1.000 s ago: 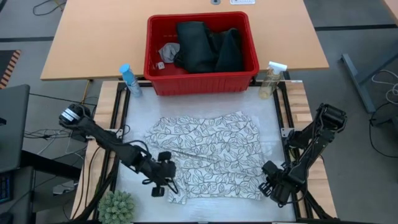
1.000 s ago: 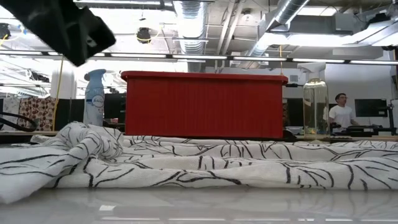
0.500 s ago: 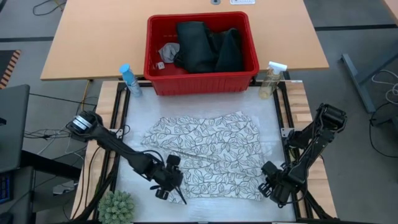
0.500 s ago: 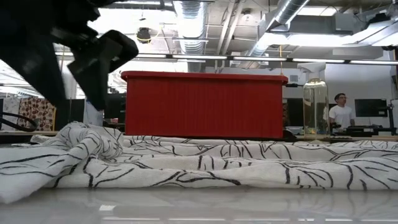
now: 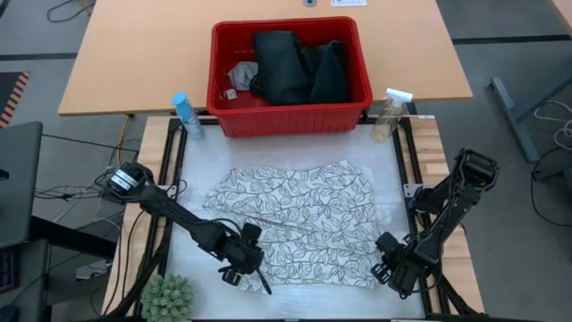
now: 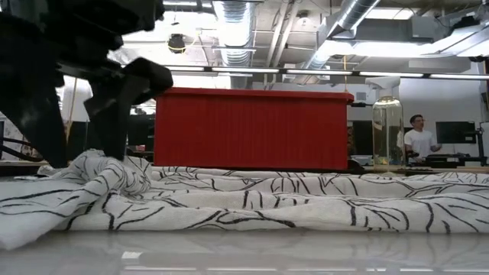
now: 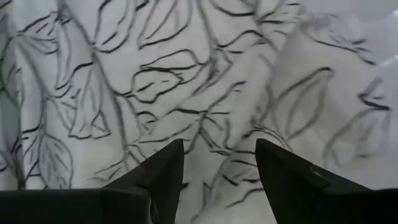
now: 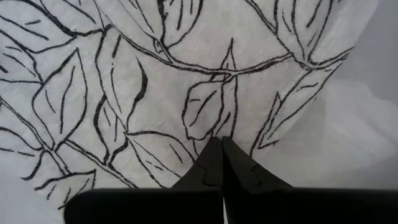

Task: Fold laundry
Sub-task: Fold the white-patterned shirt

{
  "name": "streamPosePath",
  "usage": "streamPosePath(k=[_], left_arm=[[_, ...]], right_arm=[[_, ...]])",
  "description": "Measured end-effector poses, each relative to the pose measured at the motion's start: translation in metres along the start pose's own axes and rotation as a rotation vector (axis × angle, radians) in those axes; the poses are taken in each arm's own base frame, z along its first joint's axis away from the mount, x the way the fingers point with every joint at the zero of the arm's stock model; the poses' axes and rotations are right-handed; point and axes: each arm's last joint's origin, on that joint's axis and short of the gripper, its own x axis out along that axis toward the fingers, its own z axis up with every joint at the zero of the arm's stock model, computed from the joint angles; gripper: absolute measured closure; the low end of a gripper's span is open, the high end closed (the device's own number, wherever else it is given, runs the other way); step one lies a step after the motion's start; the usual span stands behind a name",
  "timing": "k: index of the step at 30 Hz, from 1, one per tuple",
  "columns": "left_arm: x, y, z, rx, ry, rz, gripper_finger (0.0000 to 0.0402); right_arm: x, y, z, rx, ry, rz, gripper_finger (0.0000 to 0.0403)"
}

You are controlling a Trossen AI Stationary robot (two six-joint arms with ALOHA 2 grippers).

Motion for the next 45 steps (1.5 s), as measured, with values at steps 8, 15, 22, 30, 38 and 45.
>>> streamPosePath(k=[8,15,22,30,38,45], left_arm=[[0.003,0.008,0.000,-0.057,0.011,0.042,0.0234],[0.008,0.012,-0.001,-0.103,0.027,0.000,0.0339],[-0.013,0.011,0.016,-0.224,0.068,-0.006,0.0399],[-0.050,-0.013,0.012,-0.198,0.328,0.011,0.0401],[-0.047,-0.048,-0.013,-0.200,0.435,-0.030,0.0401],[-0.050,-0.059,-0.017,-0.203,0.441,-0.029,0.0401]], right_arm=[[0.000,0.000,0.000,-0.001,0.000,0.001,0.0387],[0.000,0.000,0.000,-0.009,-0.001,-0.003,0.0387],[0.000,0.000,0.000,-0.009,-0.001,-0.003,0.0387],[0.000,-0.001,0.000,-0.025,-0.002,-0.004,0.0387],[0.000,-0.002,-0.001,-0.043,-0.002,-0.009,0.0387],[0.000,-0.002,-0.001,-0.043,-0.002,-0.010,0.0387]])
